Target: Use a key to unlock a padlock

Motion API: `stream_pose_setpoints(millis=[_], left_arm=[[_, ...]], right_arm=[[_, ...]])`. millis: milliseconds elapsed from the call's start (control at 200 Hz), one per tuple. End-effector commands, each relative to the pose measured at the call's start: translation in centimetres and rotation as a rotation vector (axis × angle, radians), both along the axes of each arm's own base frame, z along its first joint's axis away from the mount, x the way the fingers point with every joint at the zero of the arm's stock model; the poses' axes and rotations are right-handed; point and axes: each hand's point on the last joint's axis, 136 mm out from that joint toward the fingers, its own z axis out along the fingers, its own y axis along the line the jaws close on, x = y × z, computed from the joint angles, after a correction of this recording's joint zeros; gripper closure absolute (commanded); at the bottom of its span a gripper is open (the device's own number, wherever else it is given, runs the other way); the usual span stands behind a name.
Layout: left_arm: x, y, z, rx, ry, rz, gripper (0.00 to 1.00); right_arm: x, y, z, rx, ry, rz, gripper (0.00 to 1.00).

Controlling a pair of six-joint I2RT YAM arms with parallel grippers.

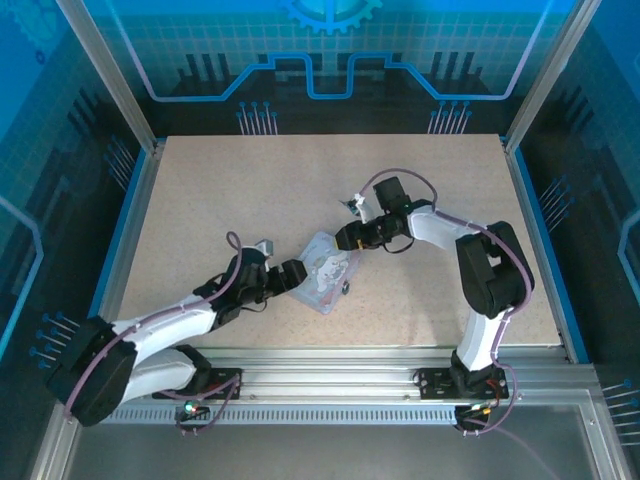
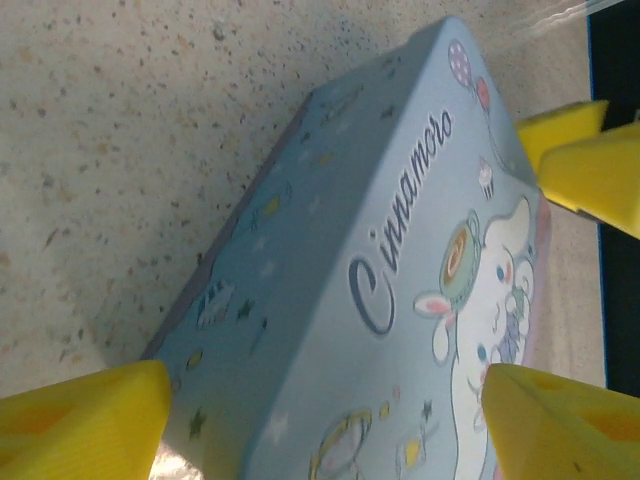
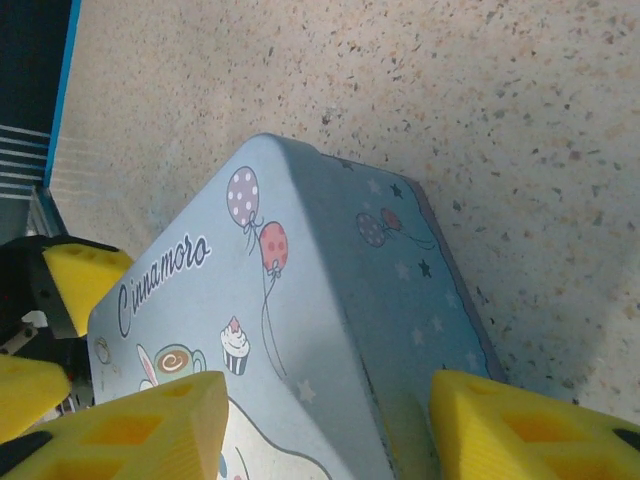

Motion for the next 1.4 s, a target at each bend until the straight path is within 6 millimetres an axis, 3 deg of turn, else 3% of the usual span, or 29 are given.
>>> stream_pose_setpoints(millis=[0,195,460,600,795,926,1056,1186,1396], left_arm=[[2.0,-1.4,1.5,-0.035,-0.047,-0.048,0.20],[4.2,-3.0,1.5,-0.040,-0.039,-0.065,0.23],[5.4,-2.4,1.9,-0.010,-0.026,-0.037,0.23],[3.7,-0.9,2.1,0.038,0.012,-0.016,0.21],[-1.2,1.2,1.4,0.060,0.117,-0.009,0.18],[-4.5,1.3,0.7,0.066,0.172,-0.037,0.17],[-6.7,0.0,0.0,0.027,0.195,-0.067,0.18],[-7.1,-2.1,-0.3,-0.037,0.197,-0.097,0.24],[-4.7,-3.9,0.7,-0.031,0.135,-0.107,0.31]], right_arm=[[-0.4,0.0,0.5,0.012,0.003,-0.024,0.47],[-0.4,-0.5,0.1,-0.024,0.005,-0.061,0.47],[-0.4,-2.2,-0.7,-0.069,0.007,-0.112,0.44],[-0.3,-2.5,-0.5,-0.076,-0.008,-0.116,0.41],[0.3,-2.4,0.1,-0.073,-0.030,-0.117,0.36],[0.8,-2.2,0.3,-0.073,-0.043,-0.113,0.33],[1.2,-2.0,0.4,-0.075,-0.041,-0.110,0.33],[1.2,-1.7,0.4,-0.066,-0.034,-0.098,0.37],[0.7,-1.6,0.3,-0.073,-0.026,-0.081,0.46]])
